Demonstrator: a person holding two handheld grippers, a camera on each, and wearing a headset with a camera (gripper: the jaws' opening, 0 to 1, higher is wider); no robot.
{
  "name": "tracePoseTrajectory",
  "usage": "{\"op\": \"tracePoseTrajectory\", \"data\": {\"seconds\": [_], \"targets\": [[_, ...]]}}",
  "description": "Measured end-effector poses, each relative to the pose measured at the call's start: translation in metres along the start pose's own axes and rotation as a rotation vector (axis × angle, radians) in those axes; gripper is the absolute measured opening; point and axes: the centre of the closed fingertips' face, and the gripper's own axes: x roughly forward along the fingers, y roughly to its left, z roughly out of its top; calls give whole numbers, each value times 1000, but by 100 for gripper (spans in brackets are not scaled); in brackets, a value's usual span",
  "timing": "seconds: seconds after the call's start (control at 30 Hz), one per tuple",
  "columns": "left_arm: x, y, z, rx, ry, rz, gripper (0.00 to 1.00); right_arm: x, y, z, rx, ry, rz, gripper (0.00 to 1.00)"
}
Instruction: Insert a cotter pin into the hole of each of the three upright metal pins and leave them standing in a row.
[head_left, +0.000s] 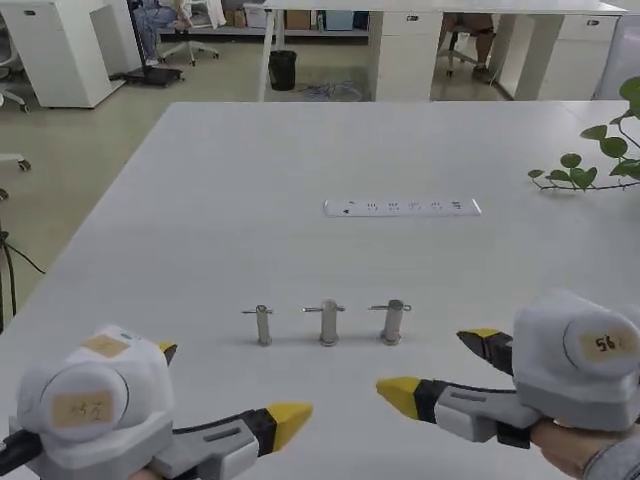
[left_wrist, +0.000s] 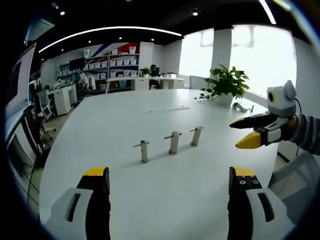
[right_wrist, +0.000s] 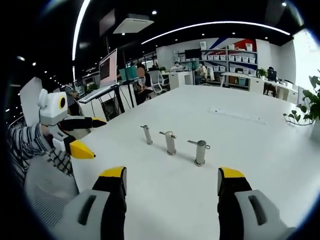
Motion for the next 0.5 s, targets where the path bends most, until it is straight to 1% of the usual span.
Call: {"op": "tracePoseTrajectory", "data": {"seconds": [0.1,0.17,0.23,0.33,0.4,0.5], "targets": [[-1,0,-1,-6,-4,13,99,-5,-1,-4,9,-4,-20,72],[-3,0,-1,-5,-10,21,99,-8,-3,-5,-7,-8,-38,72],[-4,0,-1,-8,-14,24,99,-11,-3,-5,-3,-11,-44,71],[-7,-2,-1,-5,-18,27,98,-15,-4,-4,8,-32,-55,71],[-8,-2,-2,-1,-20,31,98,-17,-4,-6,4,-25,-56,70],[-9,-2,-1,-4,-25,32,97,-19,-3,-6,2,-29,-61,70]]}}
